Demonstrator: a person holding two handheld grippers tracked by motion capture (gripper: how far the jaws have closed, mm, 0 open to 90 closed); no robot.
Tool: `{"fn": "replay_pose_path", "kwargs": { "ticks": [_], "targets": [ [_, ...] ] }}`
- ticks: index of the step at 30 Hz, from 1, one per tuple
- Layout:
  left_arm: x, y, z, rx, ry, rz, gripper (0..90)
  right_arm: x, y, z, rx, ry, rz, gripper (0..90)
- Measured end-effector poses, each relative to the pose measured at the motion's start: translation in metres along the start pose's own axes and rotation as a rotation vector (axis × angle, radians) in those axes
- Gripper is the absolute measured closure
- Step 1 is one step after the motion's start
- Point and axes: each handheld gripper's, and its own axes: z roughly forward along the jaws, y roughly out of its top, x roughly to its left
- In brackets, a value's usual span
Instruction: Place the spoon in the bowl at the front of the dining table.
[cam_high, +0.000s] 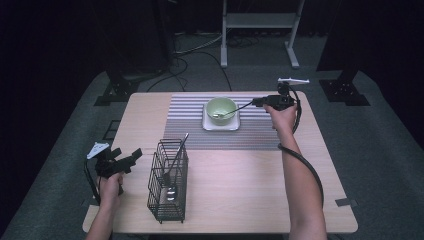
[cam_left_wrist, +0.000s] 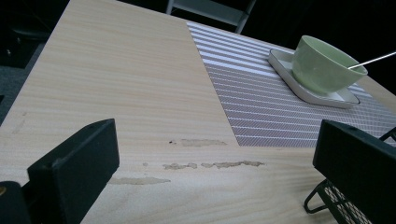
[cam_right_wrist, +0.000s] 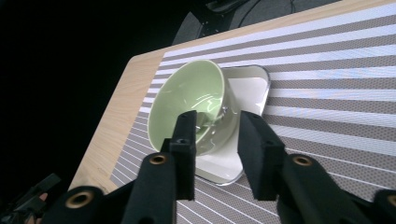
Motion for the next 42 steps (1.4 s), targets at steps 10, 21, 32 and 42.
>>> {"fn": "replay_pose_path", "kwargs": {
  "ticks": [10,21,32,42],
  "targets": [
    [0.000,0.000,-0.001,-0.004,0.001,0.002,0.0,-0.006,-0.008,-0.015,0.005,0.005,-0.006,51.3],
    [-0.001,-0.001,0.000,0.001,0.001,0.002,0.0,-0.009,-0.020,-0.024,0.031,0.033,-0.027,41.8],
    [-0.003,-0.001,0.000,0.005,0.002,0.009,0.0,-0.003,-0.036,-0.036,0.085,0.023,-0.089,36.5],
    [-0.002,-0.001,0.000,0.009,0.002,0.012,0.0,-0.002,-0.048,-0.046,0.112,-0.004,-0.134,34.4]
  ]
}}
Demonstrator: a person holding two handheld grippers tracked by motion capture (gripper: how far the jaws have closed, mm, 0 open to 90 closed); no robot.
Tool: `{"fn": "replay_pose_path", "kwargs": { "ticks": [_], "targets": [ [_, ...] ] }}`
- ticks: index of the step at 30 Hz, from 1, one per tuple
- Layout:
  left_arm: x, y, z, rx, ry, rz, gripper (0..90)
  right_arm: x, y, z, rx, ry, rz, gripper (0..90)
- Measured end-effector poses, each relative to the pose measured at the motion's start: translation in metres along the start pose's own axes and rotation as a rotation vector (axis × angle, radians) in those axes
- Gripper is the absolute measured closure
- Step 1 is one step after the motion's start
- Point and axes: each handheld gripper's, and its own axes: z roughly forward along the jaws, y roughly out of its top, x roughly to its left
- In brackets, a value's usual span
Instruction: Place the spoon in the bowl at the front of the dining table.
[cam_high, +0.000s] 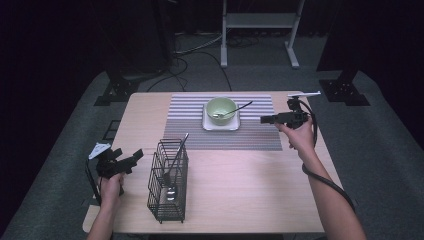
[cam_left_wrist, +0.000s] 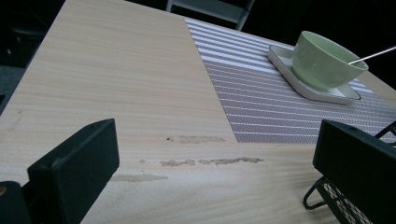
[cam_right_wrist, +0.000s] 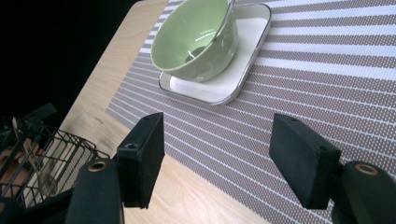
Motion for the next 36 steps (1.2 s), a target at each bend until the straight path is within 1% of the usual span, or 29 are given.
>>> {"fn": "replay_pose_path", "kwargs": {
  "ticks": [7,9,11,17,19,21,24,28,36],
  "targets": [
    [0.000,0.000,0.000,0.001,0.000,-0.002,0.0,0.003,-0.008,-0.002,0.012,0.005,-0.022,33.7],
    [0.000,0.000,0.001,0.000,-0.001,-0.003,0.0,0.005,-0.011,-0.001,0.025,0.000,-0.031,33.1],
    [0.000,0.000,0.001,0.000,0.000,-0.003,0.0,0.005,-0.013,-0.001,0.029,0.009,-0.030,33.1],
    [0.000,-0.001,0.001,0.000,0.002,-0.006,0.0,0.006,-0.020,0.001,0.039,0.014,-0.034,32.9],
    [0.000,-0.001,0.001,0.000,0.002,-0.006,0.0,0.006,-0.022,0.001,0.039,0.019,-0.037,32.9],
    [0.000,0.000,0.001,0.000,0.002,-0.004,0.0,0.006,-0.025,0.001,0.037,0.026,-0.027,32.9],
    [0.000,-0.001,0.001,0.000,0.003,-0.004,0.0,0.005,-0.027,0.001,0.036,0.029,-0.032,32.9],
    [0.000,-0.001,0.001,0.002,0.003,-0.001,0.0,0.005,-0.030,0.001,0.036,0.039,-0.026,32.9],
    [0.000,0.000,0.000,0.001,0.003,0.000,0.0,0.008,-0.038,0.007,0.061,0.041,-0.033,32.9]
  ]
}}
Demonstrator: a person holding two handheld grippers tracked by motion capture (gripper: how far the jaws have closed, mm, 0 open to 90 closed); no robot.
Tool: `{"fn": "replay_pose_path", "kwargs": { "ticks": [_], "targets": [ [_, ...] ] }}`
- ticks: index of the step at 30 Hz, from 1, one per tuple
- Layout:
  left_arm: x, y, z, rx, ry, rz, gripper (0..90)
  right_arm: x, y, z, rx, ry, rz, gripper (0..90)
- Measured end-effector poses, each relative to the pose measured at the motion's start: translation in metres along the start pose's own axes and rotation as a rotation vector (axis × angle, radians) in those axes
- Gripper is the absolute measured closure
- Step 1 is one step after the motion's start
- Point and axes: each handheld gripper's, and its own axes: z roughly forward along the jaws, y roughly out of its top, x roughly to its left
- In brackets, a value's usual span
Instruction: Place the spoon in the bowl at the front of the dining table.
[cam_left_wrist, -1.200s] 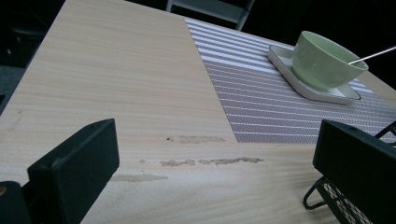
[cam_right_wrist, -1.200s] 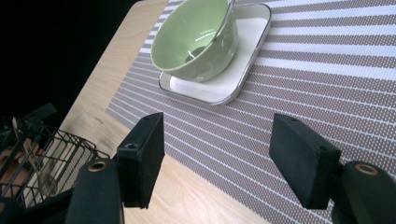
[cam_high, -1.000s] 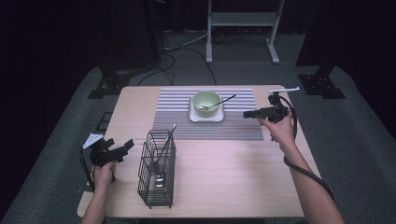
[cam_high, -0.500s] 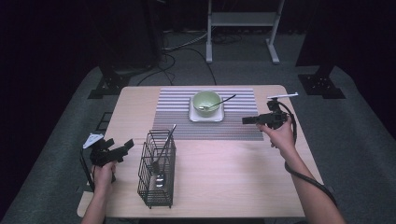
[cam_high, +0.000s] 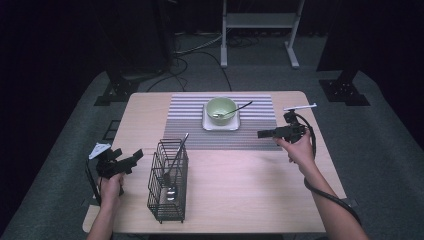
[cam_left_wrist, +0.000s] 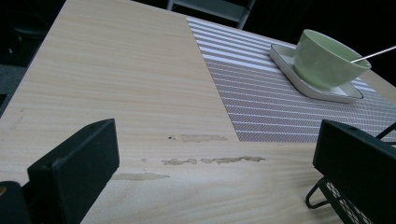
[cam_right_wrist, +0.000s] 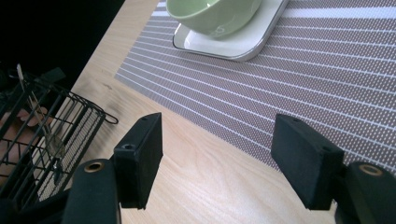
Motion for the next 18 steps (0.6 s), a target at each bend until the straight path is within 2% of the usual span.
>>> {"fn": "replay_pose_path", "kwargs": {
  "ticks": [18],
  "targets": [
    [-0.002,-0.001,0.001,0.001,0.000,0.001,0.0,0.000,-0.019,0.001,0.024,0.015,0.002,33.0]
  ]
}}
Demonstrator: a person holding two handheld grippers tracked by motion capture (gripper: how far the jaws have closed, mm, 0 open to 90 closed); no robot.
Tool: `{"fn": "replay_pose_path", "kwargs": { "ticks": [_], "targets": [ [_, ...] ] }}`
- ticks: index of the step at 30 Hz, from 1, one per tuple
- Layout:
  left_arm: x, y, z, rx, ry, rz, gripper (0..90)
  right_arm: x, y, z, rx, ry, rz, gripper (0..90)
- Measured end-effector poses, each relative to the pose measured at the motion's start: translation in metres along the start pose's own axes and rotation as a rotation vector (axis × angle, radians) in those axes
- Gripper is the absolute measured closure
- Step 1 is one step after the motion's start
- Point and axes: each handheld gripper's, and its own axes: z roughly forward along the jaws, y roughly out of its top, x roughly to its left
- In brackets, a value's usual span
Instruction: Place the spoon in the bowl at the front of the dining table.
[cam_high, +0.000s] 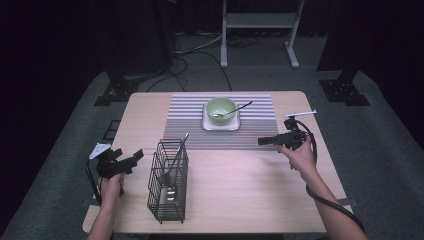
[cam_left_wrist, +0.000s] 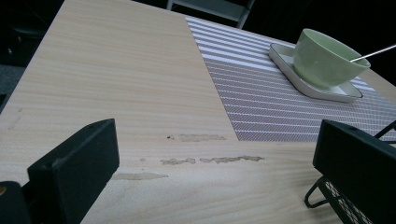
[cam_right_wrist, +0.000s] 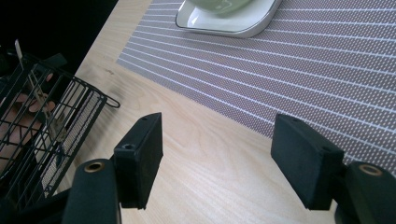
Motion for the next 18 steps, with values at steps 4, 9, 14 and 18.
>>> {"fn": "replay_pose_path", "kwargs": {
  "ticks": [4,9,14,18],
  "targets": [
    [-0.001,0.000,0.000,0.002,-0.001,0.002,0.0,0.001,-0.005,0.001,0.005,0.006,-0.001,33.0],
    [-0.001,0.000,0.000,0.005,0.000,0.003,0.0,0.000,-0.012,0.003,0.011,0.012,-0.004,33.0],
    [-0.001,0.000,0.000,0.005,0.001,0.001,0.0,0.001,-0.017,0.002,0.008,0.030,0.010,33.0],
    [-0.001,0.000,0.000,0.005,0.001,0.004,0.0,0.002,-0.019,0.001,0.008,0.036,0.010,33.0]
  ]
}}
